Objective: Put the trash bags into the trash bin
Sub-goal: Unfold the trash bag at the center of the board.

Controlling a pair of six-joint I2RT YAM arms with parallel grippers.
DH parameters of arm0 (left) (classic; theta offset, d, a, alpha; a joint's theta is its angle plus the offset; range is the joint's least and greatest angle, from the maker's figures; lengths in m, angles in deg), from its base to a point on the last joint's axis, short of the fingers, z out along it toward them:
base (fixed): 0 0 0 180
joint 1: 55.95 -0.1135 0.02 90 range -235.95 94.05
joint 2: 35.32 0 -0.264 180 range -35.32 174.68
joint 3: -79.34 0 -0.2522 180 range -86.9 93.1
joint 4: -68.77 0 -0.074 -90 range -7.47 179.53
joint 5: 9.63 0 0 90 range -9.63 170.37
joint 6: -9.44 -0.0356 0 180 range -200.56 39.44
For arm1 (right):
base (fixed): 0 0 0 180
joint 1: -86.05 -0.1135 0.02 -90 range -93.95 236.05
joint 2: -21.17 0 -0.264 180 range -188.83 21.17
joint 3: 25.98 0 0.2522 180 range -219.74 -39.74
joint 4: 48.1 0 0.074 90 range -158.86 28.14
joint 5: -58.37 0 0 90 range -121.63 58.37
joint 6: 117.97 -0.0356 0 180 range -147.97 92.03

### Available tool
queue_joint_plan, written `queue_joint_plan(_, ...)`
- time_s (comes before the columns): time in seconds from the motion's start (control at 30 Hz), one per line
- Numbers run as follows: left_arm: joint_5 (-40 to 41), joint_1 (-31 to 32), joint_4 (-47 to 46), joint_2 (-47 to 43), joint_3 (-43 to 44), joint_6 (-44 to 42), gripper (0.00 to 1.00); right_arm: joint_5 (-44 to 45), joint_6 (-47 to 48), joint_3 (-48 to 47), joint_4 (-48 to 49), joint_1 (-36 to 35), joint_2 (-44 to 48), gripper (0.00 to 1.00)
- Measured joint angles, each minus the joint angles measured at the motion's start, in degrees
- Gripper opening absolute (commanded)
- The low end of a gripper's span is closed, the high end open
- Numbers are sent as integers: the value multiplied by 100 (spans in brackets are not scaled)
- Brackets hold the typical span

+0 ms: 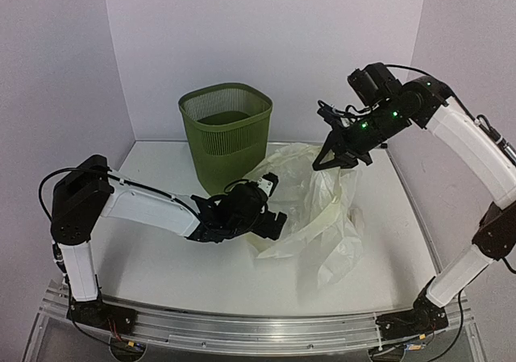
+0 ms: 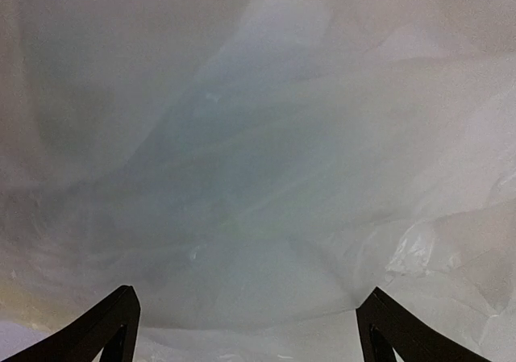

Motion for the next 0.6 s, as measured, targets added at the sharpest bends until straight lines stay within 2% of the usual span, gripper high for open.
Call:
queue_joint_plan(0.23, -365, 44, -70, -673, -691, 487, 100, 211, 220, 139, -43, 0, 479, 0)
queue_joint_plan(0.4, -284, 81, -65, -2415, -1615, 835, 100, 490, 449, 352, -83, 0, 694, 0)
queue_joint_plan(0.5, -22, 75, 187, -3303, -1791, 1027, 100, 524, 545, 402, -84, 0, 699, 0)
queue_joint_plan(0.6, 166, 51, 435, -3808, -1827, 1177, 100, 485, 615, 404, -74, 0, 700, 0)
